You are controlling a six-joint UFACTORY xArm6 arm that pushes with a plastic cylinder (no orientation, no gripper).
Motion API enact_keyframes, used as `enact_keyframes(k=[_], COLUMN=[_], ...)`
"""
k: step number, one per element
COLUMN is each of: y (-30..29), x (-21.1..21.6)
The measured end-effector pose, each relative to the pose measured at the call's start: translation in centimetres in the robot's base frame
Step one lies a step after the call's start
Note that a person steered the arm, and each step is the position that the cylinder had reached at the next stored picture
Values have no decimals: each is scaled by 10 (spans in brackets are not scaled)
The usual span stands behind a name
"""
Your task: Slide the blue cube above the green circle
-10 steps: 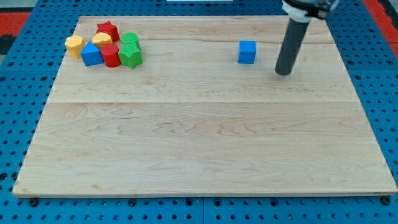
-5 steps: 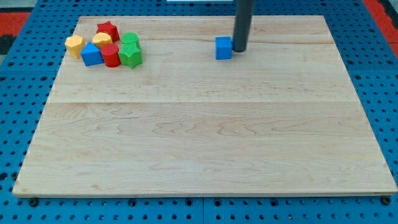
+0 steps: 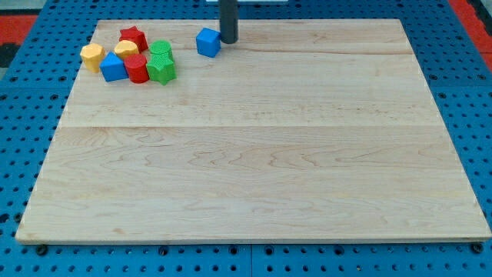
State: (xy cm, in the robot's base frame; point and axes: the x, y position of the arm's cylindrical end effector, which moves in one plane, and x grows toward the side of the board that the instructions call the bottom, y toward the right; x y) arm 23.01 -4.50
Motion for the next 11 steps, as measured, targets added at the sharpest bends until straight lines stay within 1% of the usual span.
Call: enact_keyframes(k=[1, 2, 3, 4, 7, 9, 11], y=[-28, 16, 14, -30, -34, -83, -89], x=[-13, -2, 8, 8, 20, 17, 14])
